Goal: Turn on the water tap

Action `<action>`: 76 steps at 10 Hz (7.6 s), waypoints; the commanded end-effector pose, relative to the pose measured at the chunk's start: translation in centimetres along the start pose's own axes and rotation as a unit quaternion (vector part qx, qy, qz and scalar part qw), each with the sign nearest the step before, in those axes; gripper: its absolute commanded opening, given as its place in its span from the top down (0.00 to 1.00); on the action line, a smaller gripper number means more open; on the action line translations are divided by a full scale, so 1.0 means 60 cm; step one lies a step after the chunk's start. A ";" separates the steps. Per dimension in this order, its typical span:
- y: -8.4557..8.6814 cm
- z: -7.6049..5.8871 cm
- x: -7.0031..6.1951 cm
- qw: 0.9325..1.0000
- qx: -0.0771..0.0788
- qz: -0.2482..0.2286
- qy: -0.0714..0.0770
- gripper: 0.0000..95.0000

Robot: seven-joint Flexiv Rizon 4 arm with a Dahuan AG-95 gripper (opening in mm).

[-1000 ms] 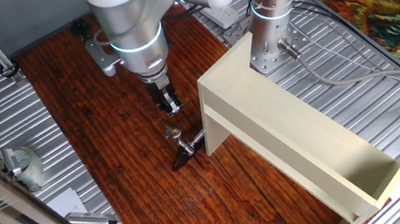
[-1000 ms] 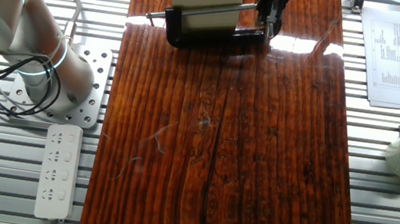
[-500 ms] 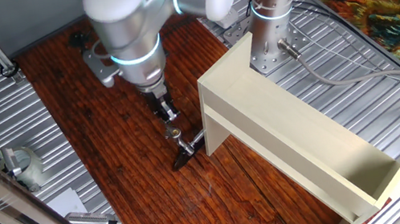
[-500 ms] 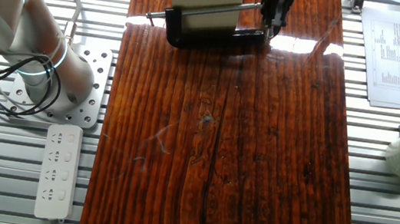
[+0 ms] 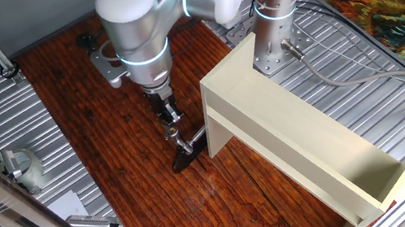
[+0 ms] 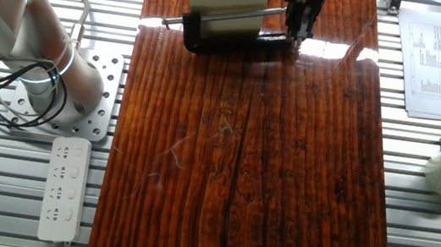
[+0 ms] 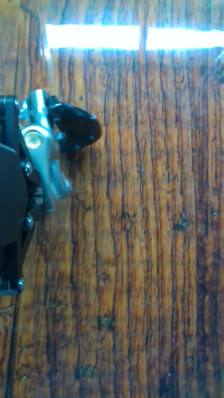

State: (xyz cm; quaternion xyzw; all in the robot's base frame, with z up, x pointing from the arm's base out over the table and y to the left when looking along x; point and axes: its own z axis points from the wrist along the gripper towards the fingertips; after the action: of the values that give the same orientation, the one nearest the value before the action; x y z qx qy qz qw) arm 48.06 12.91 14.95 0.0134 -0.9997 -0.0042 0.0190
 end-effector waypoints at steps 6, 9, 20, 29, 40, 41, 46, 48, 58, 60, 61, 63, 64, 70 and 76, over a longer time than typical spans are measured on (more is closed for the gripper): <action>-0.001 -0.012 0.000 1.000 0.003 -0.005 0.004 1.00; -0.012 -0.016 -0.005 1.000 0.003 -0.016 0.004 1.00; -0.013 -0.019 -0.005 0.998 0.001 -0.063 0.025 1.00; -0.017 -0.018 0.001 0.996 0.000 -0.085 0.025 1.00; 0.006 -0.032 -0.029 0.997 0.001 -0.077 0.027 1.00; 0.009 -0.032 -0.033 0.997 0.001 -0.076 0.027 1.00; 0.019 -0.034 -0.047 0.997 0.001 -0.074 0.026 1.00; 0.024 -0.036 -0.053 0.997 0.001 -0.071 0.026 1.00; 0.039 -0.041 -0.070 0.998 0.000 -0.066 0.025 1.00; 0.041 -0.041 -0.071 0.997 0.000 -0.066 0.025 1.00; 0.042 -0.042 -0.072 0.998 0.000 -0.065 0.025 1.00; 0.048 -0.046 -0.077 0.998 0.000 -0.062 0.025 1.00; 0.048 -0.046 -0.077 0.998 0.000 -0.062 0.025 1.00; 0.040 -0.037 -0.074 0.997 0.008 -0.076 0.026 1.00; 0.023 -0.036 -0.054 0.991 0.017 -0.133 0.026 1.00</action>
State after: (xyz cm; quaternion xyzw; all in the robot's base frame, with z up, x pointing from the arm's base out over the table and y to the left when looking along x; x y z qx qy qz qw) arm 51.49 14.43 16.94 0.1434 -0.9886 0.0106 0.0455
